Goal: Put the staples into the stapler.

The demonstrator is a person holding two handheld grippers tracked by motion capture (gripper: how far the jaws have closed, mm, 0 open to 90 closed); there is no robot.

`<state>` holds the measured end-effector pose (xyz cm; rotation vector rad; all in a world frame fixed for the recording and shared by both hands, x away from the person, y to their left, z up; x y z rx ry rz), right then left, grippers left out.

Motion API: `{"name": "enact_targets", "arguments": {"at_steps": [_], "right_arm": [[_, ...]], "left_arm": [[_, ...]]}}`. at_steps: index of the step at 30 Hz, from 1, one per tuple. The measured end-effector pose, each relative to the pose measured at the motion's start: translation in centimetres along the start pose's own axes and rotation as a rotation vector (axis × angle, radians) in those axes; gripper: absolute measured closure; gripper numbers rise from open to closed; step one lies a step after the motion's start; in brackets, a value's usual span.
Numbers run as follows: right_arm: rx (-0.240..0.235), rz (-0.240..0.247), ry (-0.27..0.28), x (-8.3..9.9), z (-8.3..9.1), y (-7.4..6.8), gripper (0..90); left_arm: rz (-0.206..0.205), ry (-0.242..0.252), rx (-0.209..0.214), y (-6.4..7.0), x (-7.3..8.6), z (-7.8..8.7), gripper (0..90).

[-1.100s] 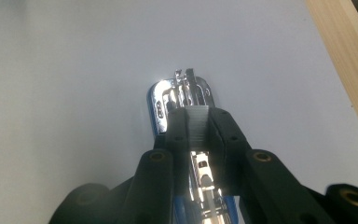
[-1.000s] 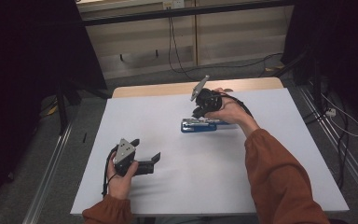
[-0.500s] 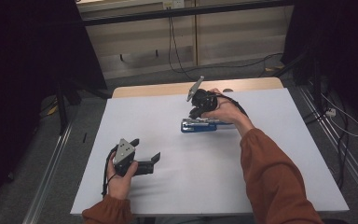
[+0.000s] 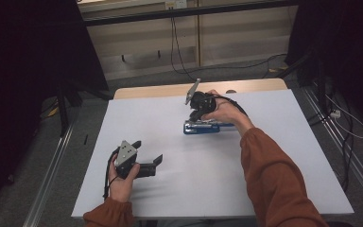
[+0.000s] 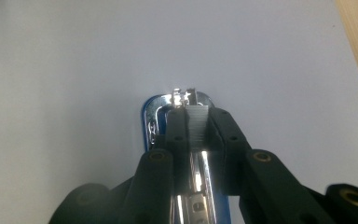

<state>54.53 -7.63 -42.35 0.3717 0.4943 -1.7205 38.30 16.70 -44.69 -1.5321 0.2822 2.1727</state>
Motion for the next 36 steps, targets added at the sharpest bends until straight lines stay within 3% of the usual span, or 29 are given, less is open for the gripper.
{"name": "enact_targets", "arguments": {"at_steps": [10,14,36], "right_arm": [[-0.015,0.041,-0.014,0.0,-0.6,0.2,79.3],[-0.022,0.040,-0.019,0.0,-0.9,0.2,79.3],[-0.046,0.041,-0.038,0.2,-1.3,0.4,79.3]], "left_arm": [[-0.006,0.001,-0.001,-0.1,0.0,0.0,3.1],[0.010,-0.001,0.005,0.1,0.0,0.0,3.1],[-0.001,0.001,0.003,0.0,0.0,0.0,3.1]]}}
Point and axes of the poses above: each handheld gripper's, and its own axes: z roughly backward along the jaws, x roughly out of its underside, y roughly to its right, the point moved 4 cm from there along -z, roughly forward along the jaws, and after that the axes turned 14 degrees about -x, right-handed, at the moved point
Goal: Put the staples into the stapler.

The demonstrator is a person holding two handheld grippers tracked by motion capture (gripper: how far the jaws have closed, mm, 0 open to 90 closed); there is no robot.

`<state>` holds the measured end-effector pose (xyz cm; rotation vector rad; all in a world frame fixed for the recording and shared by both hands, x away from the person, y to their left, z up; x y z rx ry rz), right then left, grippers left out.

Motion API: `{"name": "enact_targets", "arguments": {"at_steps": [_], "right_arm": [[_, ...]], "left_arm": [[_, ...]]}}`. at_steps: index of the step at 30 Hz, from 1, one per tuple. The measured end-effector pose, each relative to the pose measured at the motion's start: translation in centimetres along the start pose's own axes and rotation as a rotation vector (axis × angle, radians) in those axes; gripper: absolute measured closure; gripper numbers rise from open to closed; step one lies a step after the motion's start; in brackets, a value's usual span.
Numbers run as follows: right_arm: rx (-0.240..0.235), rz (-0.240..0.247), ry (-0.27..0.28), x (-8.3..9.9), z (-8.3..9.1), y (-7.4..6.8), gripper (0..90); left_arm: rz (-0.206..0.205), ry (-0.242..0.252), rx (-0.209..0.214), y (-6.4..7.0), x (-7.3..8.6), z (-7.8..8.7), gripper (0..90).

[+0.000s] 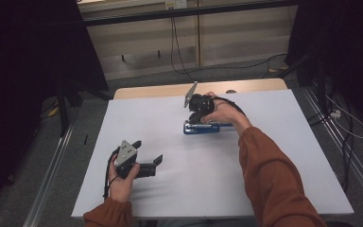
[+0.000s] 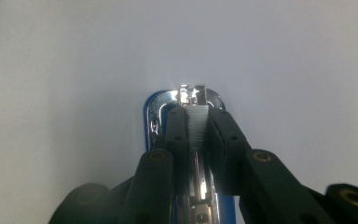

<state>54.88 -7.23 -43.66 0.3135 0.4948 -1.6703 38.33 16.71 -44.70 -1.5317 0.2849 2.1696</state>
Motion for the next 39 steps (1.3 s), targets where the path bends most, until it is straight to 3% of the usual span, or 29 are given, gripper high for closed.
{"name": "enact_targets", "arguments": {"at_steps": [27,35,37,39], "right_arm": [[0.011,0.012,-0.033,-0.40,0.07,0.06,79.3],[-0.005,0.038,-0.020,-0.38,0.04,0.11,79.3],[-0.007,0.016,-0.037,-0.24,0.03,0.01,79.3],[-0.018,0.028,-0.027,-0.21,-0.12,0.14,79.3]], "left_arm": [[0.004,-0.001,0.002,0.03,0.02,-0.02,3.1],[0.002,-0.005,0.000,0.02,0.05,-0.02,3.1],[0.003,-0.005,0.002,0.01,0.06,-0.03,3.1],[0.006,-0.003,0.001,0.02,0.04,-0.03,3.1]]}}
Point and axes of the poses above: each handheld gripper's, and its own axes: z roughly backward along the jaws, x roughly out of its underside, y roughly to its right, the point moved 4 cm from there along -z, roughly forward along the jaws, and after that the axes turned 14 degrees about -x, right-handed, at the moved point
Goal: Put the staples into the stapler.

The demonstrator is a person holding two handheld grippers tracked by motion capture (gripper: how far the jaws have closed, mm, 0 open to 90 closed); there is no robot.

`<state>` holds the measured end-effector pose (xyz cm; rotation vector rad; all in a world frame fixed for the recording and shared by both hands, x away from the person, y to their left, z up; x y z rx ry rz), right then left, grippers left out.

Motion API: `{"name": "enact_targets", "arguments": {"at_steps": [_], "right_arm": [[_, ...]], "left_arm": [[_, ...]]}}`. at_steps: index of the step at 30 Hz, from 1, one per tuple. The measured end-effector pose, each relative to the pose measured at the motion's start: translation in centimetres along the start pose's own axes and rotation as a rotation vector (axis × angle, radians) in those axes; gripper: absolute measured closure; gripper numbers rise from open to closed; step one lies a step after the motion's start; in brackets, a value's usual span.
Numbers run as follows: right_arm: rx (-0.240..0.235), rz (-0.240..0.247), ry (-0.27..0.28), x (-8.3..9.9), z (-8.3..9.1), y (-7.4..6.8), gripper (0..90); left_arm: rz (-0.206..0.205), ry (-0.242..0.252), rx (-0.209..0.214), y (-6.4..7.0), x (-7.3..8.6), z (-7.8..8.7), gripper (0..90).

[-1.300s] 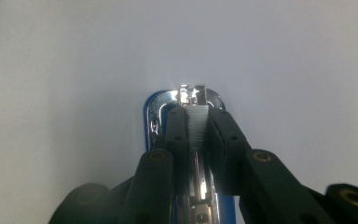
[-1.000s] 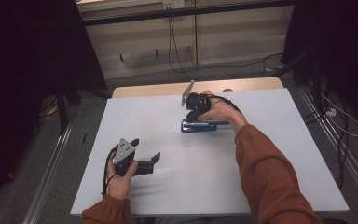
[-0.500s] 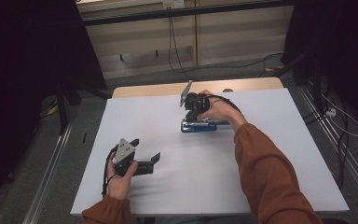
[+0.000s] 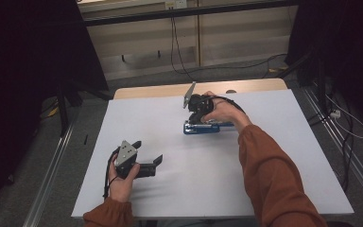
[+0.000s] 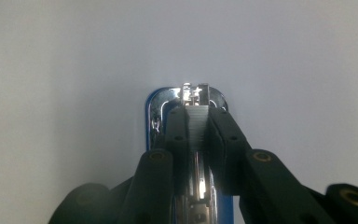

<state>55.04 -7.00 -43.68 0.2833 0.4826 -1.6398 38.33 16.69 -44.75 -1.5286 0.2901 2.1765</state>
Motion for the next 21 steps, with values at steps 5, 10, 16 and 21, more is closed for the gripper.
{"name": "enact_targets", "arguments": {"at_steps": [5,10,16,21], "right_arm": [[0.008,-0.008,-0.006,-0.02,0.04,-0.04,79.3],[0.018,-0.008,-0.012,-0.20,-0.04,-0.13,79.0],[0.020,-0.006,-0.018,-0.19,-0.26,-0.14,77.5],[0.020,0.001,-0.014,-0.19,-0.28,-0.08,77.4]], "left_arm": [[-0.005,-0.002,0.001,0.00,0.01,0.00,3.1],[-0.007,0.000,0.001,-0.01,-0.01,0.03,3.1],[-0.003,-0.002,0.001,-0.02,0.01,0.01,3.1],[-0.005,0.001,0.002,-0.03,-0.01,0.02,3.1]]}}
Point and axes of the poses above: each handheld gripper's, and its own axes: z roughly backward along the jaws, x roughly out of its underside, y roughly to its right, the point moved 4 cm from there along -z, roughly forward along the jaws, and after that the axes turned 14 degrees about -x, right-handed, at the moved point
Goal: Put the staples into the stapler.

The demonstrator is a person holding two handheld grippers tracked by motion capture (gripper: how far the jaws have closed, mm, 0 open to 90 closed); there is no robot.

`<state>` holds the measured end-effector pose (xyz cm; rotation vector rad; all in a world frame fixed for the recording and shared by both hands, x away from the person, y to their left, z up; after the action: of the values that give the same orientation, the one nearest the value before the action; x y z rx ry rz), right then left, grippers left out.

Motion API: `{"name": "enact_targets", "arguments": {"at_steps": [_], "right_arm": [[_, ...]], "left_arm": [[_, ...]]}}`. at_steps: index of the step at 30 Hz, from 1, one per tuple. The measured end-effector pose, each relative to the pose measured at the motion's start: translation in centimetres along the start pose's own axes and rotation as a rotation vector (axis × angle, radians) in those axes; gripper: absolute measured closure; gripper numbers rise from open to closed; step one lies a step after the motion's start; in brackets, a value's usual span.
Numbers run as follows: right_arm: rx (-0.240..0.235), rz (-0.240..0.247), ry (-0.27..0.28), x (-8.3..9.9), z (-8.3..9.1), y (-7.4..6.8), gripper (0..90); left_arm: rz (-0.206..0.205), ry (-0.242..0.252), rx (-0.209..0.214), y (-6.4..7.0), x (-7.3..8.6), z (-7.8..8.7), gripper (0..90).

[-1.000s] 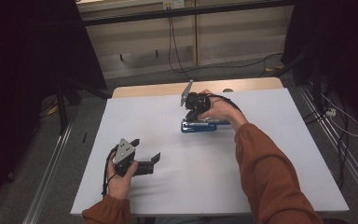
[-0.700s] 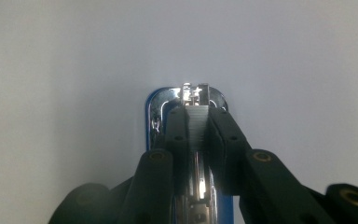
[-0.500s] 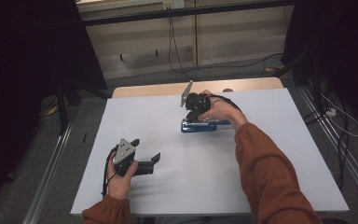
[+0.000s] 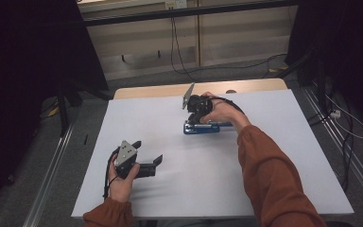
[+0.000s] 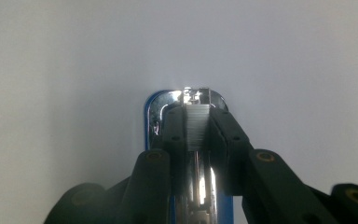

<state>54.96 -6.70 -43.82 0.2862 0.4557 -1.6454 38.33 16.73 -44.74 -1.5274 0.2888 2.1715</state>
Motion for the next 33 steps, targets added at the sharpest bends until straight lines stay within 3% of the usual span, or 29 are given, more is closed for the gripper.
{"name": "enact_targets", "arguments": {"at_steps": [9,20,25,29,31,33], "right_arm": [[0.013,-0.011,0.019,0.0,0.4,0.1,71.0],[0.036,-0.070,0.067,0.5,0.8,-0.1,59.6],[0.044,-0.118,0.109,1.1,1.1,-0.4,48.4],[0.073,-0.116,0.139,1.6,1.3,-0.6,38.9],[0.100,-0.146,0.155,1.9,1.5,-0.5,32.4],[0.110,-0.155,0.176,2.3,1.8,-0.6,31.4]], "left_arm": [[0.002,-0.003,-0.001,0.0,0.0,0.0,3.1],[0.004,-0.007,-0.001,0.0,0.1,-0.1,3.1],[-0.002,-0.006,-0.002,0.0,0.1,-0.1,3.1],[-0.002,-0.010,-0.004,0.0,0.1,-0.1,3.1],[-0.006,-0.010,-0.003,0.0,0.1,-0.1,3.1],[-0.005,-0.010,-0.003,0.0,0.1,-0.2,3.1]]}}
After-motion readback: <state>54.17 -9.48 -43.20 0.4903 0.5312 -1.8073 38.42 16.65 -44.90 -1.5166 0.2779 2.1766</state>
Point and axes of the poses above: each handheld gripper's, and its own axes: z roughly backward along the jaws, x roughly out of its underside, y roughly to its right, the point moved 4 cm from there along -z, roughly forward along the jaws, and after that the axes turned 14 degrees about -x, right-handed, at the moved point
